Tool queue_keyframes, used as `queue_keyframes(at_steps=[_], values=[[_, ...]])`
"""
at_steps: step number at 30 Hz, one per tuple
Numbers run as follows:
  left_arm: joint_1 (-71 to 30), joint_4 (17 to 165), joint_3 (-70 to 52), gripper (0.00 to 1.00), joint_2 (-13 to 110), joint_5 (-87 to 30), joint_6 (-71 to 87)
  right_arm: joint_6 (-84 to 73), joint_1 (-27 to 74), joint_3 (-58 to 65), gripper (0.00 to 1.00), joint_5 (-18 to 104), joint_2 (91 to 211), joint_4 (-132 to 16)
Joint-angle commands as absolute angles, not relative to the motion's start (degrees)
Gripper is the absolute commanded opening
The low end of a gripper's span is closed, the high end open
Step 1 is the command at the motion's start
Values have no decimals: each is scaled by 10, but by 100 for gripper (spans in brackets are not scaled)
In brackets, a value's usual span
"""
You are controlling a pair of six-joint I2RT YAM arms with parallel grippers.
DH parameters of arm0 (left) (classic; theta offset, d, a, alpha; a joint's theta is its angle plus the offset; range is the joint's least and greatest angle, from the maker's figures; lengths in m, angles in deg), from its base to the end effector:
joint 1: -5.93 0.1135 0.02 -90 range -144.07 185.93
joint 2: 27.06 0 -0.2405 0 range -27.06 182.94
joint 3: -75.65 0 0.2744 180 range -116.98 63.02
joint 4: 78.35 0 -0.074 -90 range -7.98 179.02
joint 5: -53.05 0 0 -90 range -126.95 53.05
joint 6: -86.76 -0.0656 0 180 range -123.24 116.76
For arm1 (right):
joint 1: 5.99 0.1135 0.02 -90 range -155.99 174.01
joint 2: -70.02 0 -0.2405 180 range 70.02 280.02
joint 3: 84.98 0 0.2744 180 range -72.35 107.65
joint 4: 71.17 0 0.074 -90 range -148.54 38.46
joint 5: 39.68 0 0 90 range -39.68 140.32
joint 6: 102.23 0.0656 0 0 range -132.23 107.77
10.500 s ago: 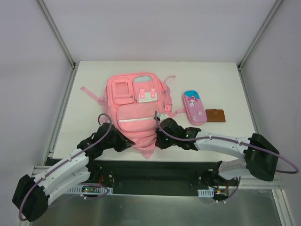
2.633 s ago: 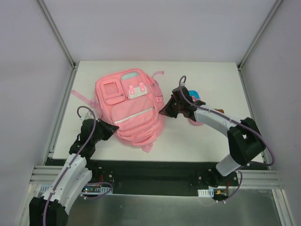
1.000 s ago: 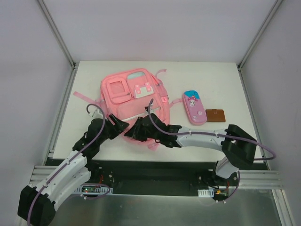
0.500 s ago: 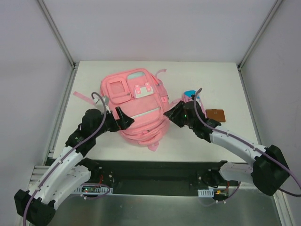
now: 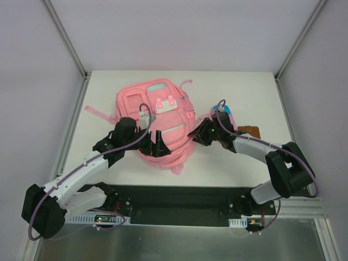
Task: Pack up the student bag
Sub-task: Unzip the student bag at the center of the board.
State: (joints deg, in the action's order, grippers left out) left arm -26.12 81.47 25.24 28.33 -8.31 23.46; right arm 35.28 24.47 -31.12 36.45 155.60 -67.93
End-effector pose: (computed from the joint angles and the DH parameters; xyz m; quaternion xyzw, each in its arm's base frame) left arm 0.2171 -0.1730 0.2317 0.1706 0.8108 -0.4368 0.3503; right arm 0.2918 0.1898 0.1301 0.0753 0.8789 0.3718 0.2892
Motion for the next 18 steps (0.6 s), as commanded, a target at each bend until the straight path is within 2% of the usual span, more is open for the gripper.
queue_keyframes(at_steps=[1,11,18], values=[[-278,831,235,87,302,-74,220,340,240,-286,42,331,1543,-734],[-293,832,212,82,367,-90,217,325,242,-308,42,396,1469,-694],[-309,833,190,81,410,-94,216,325,236,-289,44,372,1500,-665]])
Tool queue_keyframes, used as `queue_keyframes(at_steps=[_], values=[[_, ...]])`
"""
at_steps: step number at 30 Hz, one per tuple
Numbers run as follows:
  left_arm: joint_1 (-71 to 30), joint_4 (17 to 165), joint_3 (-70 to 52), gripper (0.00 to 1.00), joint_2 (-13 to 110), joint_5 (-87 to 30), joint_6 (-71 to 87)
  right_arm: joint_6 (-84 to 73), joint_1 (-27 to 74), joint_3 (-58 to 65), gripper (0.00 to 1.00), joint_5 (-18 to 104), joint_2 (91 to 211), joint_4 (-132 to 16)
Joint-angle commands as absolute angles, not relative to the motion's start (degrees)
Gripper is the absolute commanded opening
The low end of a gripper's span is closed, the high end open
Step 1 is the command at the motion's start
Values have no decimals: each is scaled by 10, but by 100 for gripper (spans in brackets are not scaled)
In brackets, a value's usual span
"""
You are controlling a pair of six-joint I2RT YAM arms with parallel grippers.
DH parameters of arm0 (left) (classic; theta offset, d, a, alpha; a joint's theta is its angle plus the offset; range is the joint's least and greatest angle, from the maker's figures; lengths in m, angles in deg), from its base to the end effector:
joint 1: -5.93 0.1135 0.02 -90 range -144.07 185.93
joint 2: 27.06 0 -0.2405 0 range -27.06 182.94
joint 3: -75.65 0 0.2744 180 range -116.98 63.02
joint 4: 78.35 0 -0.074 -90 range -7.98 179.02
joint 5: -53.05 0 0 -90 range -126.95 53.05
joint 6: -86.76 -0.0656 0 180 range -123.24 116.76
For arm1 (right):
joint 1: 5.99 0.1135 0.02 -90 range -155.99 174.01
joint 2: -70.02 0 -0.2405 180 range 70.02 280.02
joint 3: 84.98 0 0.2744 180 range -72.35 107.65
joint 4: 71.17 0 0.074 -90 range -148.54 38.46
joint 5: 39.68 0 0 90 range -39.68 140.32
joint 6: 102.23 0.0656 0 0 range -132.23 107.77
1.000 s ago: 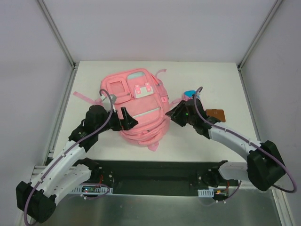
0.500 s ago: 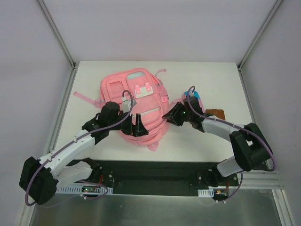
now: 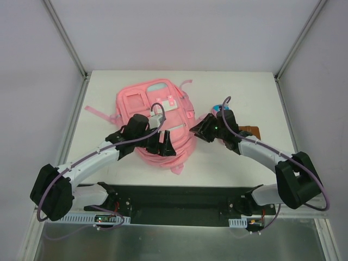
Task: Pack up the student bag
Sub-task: Unzip the student bag at the center of the board.
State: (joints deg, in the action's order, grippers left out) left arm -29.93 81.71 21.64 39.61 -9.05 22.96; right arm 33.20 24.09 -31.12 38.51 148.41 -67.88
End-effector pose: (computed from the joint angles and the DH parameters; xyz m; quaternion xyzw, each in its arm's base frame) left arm 0.2281 -0.2028 0.2031 0.1870 0.8385 -0.4214 0.2904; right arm 0.2905 0.1838 0.1707 0.0611 0.8513 0.3842 0.3522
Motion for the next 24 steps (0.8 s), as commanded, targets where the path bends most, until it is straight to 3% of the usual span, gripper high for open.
queue_keyframes(at_steps=[1,12,16,24], values=[[-311,832,190,81,417,-94,216,327,235,-287,43,365,1510,-668],[-320,833,215,78,422,-109,228,337,238,-296,41,354,1533,-730],[-322,833,212,71,435,-105,225,316,248,-305,42,405,1476,-700],[-327,815,195,66,467,-103,214,323,249,-283,41,363,1517,-689]])
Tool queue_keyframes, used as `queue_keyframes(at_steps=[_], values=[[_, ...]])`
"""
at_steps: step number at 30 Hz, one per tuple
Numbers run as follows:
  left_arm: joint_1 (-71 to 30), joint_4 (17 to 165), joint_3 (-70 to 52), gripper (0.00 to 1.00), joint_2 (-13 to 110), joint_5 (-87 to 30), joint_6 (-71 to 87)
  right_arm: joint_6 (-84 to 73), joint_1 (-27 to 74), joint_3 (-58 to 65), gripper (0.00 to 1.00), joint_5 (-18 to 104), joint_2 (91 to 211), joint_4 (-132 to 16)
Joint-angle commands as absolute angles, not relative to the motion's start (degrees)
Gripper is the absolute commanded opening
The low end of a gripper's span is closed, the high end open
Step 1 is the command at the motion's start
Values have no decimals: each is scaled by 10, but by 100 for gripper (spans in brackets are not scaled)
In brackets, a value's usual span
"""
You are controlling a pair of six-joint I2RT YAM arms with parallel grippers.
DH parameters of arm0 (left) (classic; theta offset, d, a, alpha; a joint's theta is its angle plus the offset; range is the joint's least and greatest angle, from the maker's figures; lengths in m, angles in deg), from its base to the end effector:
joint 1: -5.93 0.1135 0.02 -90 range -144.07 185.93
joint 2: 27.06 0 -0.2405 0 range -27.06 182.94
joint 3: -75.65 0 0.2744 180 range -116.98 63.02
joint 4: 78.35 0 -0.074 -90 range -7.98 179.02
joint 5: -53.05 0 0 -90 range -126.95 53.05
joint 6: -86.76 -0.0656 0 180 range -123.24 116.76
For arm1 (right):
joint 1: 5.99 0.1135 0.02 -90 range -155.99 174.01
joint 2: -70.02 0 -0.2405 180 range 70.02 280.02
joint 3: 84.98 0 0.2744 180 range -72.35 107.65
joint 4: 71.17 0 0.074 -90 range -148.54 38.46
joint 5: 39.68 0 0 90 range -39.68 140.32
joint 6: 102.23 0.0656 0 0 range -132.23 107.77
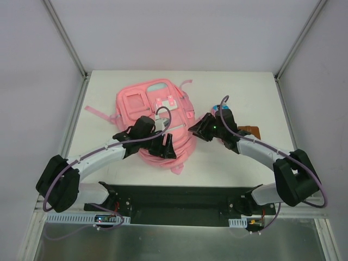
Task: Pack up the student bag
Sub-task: Unzip the student bag at the center of the board.
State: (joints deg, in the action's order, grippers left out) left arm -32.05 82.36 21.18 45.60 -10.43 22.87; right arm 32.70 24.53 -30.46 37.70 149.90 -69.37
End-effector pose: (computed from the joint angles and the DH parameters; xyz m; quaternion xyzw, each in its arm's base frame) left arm 0.2297 -0.2165 0.1767 0.1912 0.8577 -0.4029 0.2559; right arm 0.2929 0.1893 0.1697 0.0495 0.8487 0.3912 0.3524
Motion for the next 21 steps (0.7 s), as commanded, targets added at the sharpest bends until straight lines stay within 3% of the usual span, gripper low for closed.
queue_keyframes(at_steps=[1,5,11,18,21], values=[[-327,815,195,65,468,-107,215,324,249,-283,41,363,1518,-691],[-327,815,193,56,479,-129,229,322,251,-279,41,355,1525,-693],[-327,815,171,50,492,-159,242,321,252,-274,41,348,1527,-693],[-327,816,146,32,532,-144,245,322,254,-281,41,345,1524,-693],[-327,816,156,31,535,-136,245,322,254,-283,41,344,1523,-693]])
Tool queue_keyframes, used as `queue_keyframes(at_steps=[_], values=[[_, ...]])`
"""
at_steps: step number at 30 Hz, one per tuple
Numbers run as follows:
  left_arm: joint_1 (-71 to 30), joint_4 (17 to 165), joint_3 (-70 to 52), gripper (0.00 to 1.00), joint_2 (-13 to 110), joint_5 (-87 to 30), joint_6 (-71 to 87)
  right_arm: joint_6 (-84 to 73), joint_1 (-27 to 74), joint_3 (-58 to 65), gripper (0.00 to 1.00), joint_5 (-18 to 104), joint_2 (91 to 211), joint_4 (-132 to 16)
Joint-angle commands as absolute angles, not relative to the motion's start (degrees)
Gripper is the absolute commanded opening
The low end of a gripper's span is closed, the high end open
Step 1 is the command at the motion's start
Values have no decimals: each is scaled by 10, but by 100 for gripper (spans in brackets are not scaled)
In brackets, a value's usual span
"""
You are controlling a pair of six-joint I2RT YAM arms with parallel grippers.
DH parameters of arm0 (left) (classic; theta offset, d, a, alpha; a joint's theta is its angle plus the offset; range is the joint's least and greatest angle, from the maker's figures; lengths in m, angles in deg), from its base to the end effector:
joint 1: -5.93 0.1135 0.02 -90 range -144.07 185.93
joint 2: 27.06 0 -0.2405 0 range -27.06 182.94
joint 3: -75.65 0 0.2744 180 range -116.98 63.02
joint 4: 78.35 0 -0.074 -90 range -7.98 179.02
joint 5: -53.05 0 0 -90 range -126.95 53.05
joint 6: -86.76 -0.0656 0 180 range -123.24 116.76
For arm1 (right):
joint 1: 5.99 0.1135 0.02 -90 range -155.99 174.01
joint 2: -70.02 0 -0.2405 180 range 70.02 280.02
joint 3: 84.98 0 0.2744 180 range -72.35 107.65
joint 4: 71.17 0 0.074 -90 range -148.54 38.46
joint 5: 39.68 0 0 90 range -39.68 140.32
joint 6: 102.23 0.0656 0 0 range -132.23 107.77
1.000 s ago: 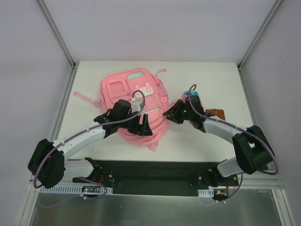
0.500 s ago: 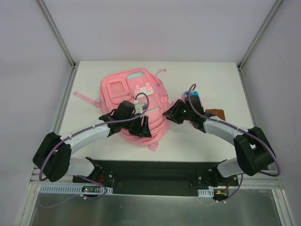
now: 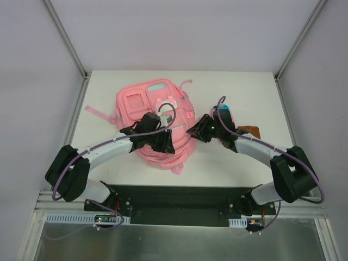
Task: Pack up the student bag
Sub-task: Unzip the student bag at the center of the board.
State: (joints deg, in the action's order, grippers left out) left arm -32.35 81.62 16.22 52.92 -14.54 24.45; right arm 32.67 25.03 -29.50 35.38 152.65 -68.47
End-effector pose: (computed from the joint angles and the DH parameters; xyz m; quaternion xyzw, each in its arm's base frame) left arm 0.2493 -0.2286 0.1664 0.1631 0.8798 -0.3713 0.2479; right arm 0.2933 0.1961 0.1584 0.0390 0.8596 0.3943 0.3226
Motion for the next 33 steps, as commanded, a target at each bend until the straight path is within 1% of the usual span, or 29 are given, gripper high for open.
queue_keyframes(at_steps=[1,7,12,15,16,17,18,19,20,21,23,28,33], values=[[-327,816,157,31,535,-131,244,322,255,-283,41,342,1523,-693],[-327,805,171,41,536,-108,244,322,256,-283,41,341,1522,-692],[-327,792,173,43,547,-101,243,322,257,-283,41,342,1519,-693],[-327,791,171,39,553,-96,238,322,257,-283,41,342,1519,-692],[-327,791,169,36,553,-96,237,321,257,-283,41,343,1518,-693],[-327,790,168,31,555,-97,236,322,256,-283,41,342,1519,-693],[-327,791,164,30,558,-98,234,322,257,-283,41,342,1520,-692],[-327,789,163,26,561,-99,231,322,257,-282,41,342,1520,-692],[-327,786,160,14,565,-100,231,322,256,-281,41,341,1520,-692],[-327,786,158,7,566,-105,232,322,257,-281,41,341,1519,-693],[-327,782,157,0,572,-109,236,322,257,-281,41,340,1520,-692],[-327,776,163,0,563,-144,244,329,258,-282,41,330,1522,-693],[-327,773,172,0,530,-166,236,360,257,-282,41,318,1550,-701]])
